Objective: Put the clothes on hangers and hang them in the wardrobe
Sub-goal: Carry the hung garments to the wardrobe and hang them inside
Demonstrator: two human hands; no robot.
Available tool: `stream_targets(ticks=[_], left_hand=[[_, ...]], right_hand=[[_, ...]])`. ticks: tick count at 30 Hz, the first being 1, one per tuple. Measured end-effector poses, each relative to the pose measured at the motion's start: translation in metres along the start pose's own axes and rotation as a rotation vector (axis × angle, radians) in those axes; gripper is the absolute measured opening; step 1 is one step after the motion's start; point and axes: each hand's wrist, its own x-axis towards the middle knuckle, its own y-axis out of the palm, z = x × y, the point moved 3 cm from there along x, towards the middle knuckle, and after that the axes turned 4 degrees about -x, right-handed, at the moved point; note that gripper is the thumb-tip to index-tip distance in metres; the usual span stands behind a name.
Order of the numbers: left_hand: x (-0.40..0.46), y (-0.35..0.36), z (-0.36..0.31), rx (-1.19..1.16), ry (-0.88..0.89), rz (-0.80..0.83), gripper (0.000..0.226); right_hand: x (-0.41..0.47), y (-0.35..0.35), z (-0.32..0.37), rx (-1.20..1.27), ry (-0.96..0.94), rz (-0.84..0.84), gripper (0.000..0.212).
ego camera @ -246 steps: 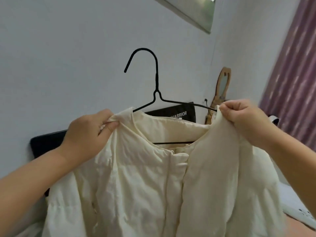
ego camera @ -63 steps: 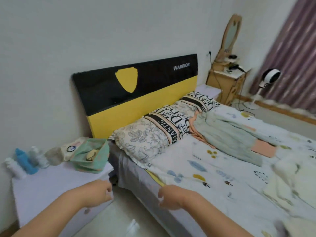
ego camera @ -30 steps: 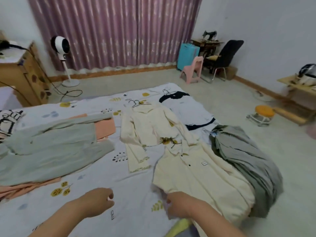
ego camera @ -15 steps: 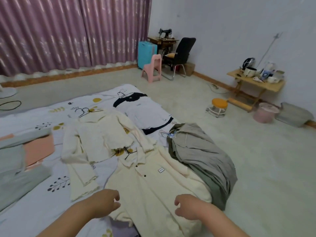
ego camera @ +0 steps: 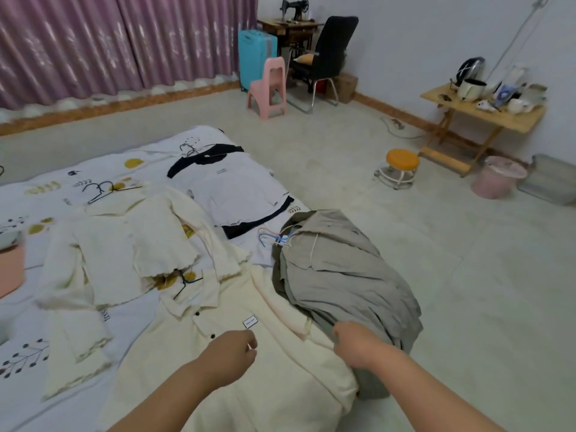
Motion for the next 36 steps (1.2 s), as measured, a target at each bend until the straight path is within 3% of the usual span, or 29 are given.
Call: stream_targets(ticks=[8, 18, 24, 27, 31, 36], left_hand=[[0.140, -0.003, -0.010, -0.118, -0.028, -0.025, 0.034], [0.332, -0.001, 0.002, -0.322, -0.202, -0.144, 0.032], [0.392, 0.022, 0.004, -0.558, -0.356, -0.155, 0.056], [0.403, 0.026, 0.002, -0.704, -0.421, -0.182, 0.055], [0.401, 0.020, -0.031, -0.914, -0.289, -0.165, 0.038], [0.376, -0.002, -0.098, -0.869, -0.033, -0.134, 0.025]], right_hand=[[0.108, -0.020, -0.011, 0.090, 0.059, -0.082, 0.038], [0.274, -0.031, 0.012, 0.121, 0.039, -0.200, 0.061], [0.317, 0.002, 0.003, 0.150, 0.033, -0.122, 0.067], [0.317, 0.004, -0.001, 0.181, 0.019, -0.133, 0.067], [0.306, -0.008, -0.012, 0.327, -0.030, -0.169, 0.067], [0.267, -0.043, -0.041, 0.621, -0.044, -0.353, 0.058]])
